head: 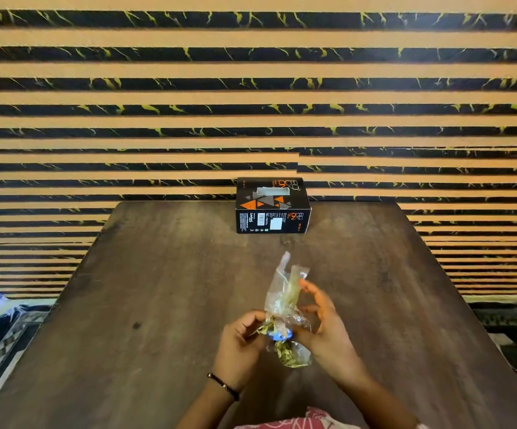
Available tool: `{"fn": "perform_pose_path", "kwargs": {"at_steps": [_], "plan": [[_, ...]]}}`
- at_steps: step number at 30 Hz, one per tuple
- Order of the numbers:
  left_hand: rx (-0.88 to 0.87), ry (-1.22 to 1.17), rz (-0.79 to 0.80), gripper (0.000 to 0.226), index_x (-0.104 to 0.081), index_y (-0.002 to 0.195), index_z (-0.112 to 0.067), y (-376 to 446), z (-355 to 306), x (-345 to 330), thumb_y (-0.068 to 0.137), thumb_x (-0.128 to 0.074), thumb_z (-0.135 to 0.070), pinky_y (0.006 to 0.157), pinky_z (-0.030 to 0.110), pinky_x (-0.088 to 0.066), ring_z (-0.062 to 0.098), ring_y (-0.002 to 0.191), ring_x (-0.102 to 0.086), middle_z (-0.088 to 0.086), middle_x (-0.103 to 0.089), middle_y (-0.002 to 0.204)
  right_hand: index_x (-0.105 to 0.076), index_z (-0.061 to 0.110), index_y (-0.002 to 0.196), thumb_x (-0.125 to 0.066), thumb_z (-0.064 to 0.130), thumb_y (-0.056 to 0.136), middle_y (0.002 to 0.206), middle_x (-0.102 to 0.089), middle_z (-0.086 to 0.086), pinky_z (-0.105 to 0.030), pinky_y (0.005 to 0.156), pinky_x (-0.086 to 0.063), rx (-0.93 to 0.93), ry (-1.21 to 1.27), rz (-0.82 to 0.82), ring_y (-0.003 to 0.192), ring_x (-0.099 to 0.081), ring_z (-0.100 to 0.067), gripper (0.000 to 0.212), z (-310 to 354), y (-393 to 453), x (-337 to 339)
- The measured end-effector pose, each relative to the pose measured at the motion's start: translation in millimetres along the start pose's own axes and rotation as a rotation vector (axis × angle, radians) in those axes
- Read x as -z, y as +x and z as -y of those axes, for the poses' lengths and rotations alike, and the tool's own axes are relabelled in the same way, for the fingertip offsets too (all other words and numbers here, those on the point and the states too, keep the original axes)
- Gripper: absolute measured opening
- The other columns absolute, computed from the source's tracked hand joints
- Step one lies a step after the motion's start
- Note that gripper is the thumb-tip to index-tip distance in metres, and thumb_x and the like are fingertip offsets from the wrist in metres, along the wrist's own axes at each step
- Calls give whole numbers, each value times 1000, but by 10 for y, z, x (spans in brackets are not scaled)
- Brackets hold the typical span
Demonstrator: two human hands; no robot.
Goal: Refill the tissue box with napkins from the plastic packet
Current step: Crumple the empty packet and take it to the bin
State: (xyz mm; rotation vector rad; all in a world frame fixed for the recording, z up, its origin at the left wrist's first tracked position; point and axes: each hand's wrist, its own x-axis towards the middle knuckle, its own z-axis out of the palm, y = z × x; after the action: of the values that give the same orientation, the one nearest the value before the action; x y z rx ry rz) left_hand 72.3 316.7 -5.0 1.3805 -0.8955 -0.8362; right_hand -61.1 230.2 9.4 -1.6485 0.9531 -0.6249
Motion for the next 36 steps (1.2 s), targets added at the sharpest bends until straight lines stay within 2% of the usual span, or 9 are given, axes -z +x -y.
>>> {"fn": "perform_pose_path", "kwargs": {"at_steps": [4,7,9,12,14,20,26,32,36], "plan": [[-18,24,-8,36,-70,91,-21,-50,-13,-22,63,-67,2,69,16,-50,6,82,-65,-1,-63,99,-62,23,114,-78,7,68,110,-70,1,-36,95,-51,3,55,89,104,-64,-11,51,47,-36,57],[87,-97,-22,72,-47,120,-25,-51,-25,-44,65,-67,17,66,17,-52,11,84,-65,-9,-48,122,-69,14,99,-70,-6,71,99,-74,-3,-35,89,-53,6,114,41,94,-69,-16,35,54,-84,43],[125,-92,41,80,-38,128,-21,-67,-44,-60,66,-66,22,69,17,-53,8,87,-65,-7,-55,119,-72,15,91,-62,-13,72,93,-75,-2,-32,85,-53,-3,83,31,89,-69,-14,35,45,-131,57],[112,-13,107,56,-57,110,-18,-140,-67,-101,69,-66,18,73,12,-49,-1,87,-66,-12,-74,92,-72,21,81,-58,-16,72,86,-74,-1,-28,79,-53,-18,78,36,83,-69,-14,40,35,-225,89],[87,14,94,45,-63,100,-22,-182,-69,-122,70,-68,11,74,13,-50,2,89,-66,-16,-73,94,-71,24,81,-58,-16,71,87,-73,-1,-26,79,-53,-8,72,-6,86,-68,-13,43,33,-288,77],[69,-51,121,27,-71,84,-19,-232,-47,-219,63,-69,-1,75,18,-51,9,84,-66,-3,-74,87,-48,20,126,-69,-9,72,123,-56,8,-26,88,-53,-118,107,-2,107,-60,-11,65,-44,-428,231],[74,-79,223,30,-69,91,-20,-284,-82,-595,61,-70,-19,81,21,-52,10,89,-67,-5,-75,93,-69,11,86,-60,-20,70,86,-73,-16,-45,79,-55,-192,208,-129,82,-68,-28,36,-41,-701,536],[74,-23,283,34,-67,98,-19,-444,-50,-1293,67,-70,-5,88,27,-52,14,97,-67,-6,-74,101,-68,0,79,-62,-15,73,76,-73,-18,-32,63,-58,-196,192,-279,73,-71,-28,18,-213,-1089,1149],[97,-32,316,35,-67,99,-16,-717,-95,-1941,71,-72,4,82,22,-52,11,94,-68,-9,-74,98,-70,10,66,-61,-19,72,72,-74,-13,-33,60,-58,-191,259,-324,68,-71,-25,31,-416,-1455,1705]]}}
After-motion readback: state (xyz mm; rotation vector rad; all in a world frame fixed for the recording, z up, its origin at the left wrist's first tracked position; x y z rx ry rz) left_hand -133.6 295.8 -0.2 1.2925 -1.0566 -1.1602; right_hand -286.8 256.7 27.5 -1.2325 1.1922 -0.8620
